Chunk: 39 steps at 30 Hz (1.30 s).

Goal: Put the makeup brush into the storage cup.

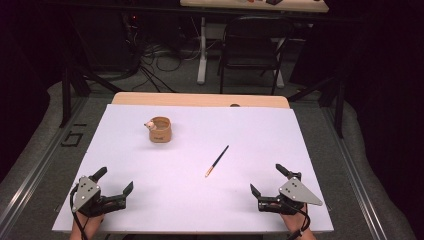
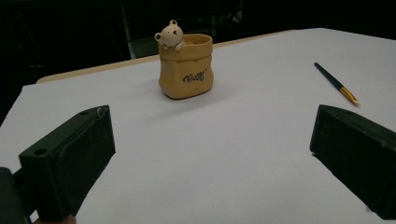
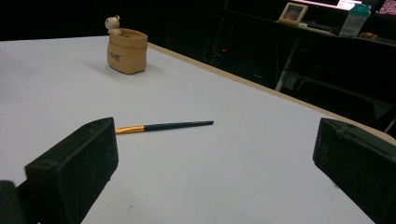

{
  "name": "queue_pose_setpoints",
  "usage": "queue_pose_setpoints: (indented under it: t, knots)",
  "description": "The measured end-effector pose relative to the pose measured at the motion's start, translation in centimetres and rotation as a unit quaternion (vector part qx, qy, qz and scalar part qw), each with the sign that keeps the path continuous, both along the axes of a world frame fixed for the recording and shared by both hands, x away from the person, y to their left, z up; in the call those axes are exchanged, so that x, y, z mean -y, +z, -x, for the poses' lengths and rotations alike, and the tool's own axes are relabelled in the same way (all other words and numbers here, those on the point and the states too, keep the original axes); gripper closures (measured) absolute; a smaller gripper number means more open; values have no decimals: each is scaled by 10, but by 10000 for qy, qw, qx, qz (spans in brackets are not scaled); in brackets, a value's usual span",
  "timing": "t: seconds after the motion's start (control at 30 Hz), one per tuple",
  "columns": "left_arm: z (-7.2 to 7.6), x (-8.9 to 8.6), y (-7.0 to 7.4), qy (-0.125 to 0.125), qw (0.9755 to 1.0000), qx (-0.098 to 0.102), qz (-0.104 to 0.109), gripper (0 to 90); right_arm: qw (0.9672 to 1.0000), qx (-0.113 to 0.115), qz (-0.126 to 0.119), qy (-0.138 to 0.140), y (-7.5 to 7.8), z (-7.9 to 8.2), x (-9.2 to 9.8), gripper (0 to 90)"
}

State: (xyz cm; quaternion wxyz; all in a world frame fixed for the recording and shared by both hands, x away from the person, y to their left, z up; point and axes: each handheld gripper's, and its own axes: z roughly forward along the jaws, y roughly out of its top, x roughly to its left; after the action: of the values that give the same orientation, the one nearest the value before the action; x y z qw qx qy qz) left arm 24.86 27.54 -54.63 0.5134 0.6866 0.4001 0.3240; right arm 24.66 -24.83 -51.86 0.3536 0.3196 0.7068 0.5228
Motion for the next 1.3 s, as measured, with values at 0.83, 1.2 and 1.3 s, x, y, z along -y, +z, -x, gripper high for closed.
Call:
queue_pose_setpoints:
  t: [0.83,1.2,1.3]
  knots:
    - [-3,5,0,-109,9999,7,-39,0,10000,-8,5,33,0,-1,0,0]
    - [-6,14,0,-253,9997,0,-50,0,10000,-39,35,56,0,-1,-1,0]
    - [-7,18,0,-298,9995,-11,-68,0,10000,-39,41,64,0,-2,-1,0]
